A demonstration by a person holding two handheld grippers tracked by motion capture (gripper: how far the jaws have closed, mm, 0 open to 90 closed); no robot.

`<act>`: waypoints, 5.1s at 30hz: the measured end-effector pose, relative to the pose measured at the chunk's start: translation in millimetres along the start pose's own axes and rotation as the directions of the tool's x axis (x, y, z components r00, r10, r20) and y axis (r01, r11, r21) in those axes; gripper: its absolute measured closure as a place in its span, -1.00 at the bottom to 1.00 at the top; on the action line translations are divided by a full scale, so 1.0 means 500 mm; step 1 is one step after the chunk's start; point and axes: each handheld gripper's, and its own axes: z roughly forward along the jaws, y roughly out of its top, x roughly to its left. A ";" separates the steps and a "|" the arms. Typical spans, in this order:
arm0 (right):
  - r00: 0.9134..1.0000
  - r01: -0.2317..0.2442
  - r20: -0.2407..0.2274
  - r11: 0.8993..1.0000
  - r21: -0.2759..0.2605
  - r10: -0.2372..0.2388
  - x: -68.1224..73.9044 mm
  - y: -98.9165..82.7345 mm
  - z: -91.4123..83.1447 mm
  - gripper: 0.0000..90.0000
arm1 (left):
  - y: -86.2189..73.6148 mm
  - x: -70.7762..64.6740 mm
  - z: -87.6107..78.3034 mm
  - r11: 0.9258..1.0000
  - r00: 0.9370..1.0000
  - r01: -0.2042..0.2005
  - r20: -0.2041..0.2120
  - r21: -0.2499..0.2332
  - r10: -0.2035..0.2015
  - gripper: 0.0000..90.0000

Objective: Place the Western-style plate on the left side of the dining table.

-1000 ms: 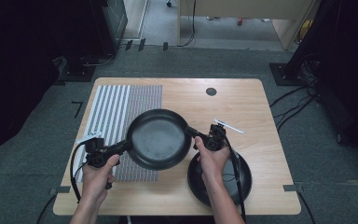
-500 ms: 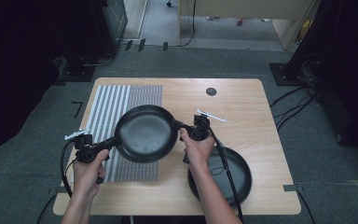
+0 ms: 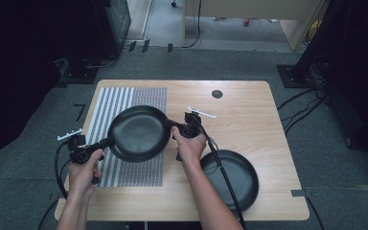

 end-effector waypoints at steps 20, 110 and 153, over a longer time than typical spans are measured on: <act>0.999 -0.024 0.025 0.999 0.029 0.023 -0.007 -0.002 0.133 0.90 | 0.020 0.089 0.049 0.994 0.991 0.100 -0.080 -0.036 -0.103 0.70; 0.895 0.387 0.220 0.921 0.044 -0.387 -0.074 0.000 -0.178 -0.50 | -0.091 0.052 -0.060 0.978 0.935 -0.185 -0.290 0.092 0.204 -0.93; 0.843 0.304 0.473 0.952 -0.029 -0.255 -0.328 -0.047 -0.454 -0.50 | -0.182 0.088 -0.098 0.952 0.869 -0.273 -0.390 0.139 0.306 -0.93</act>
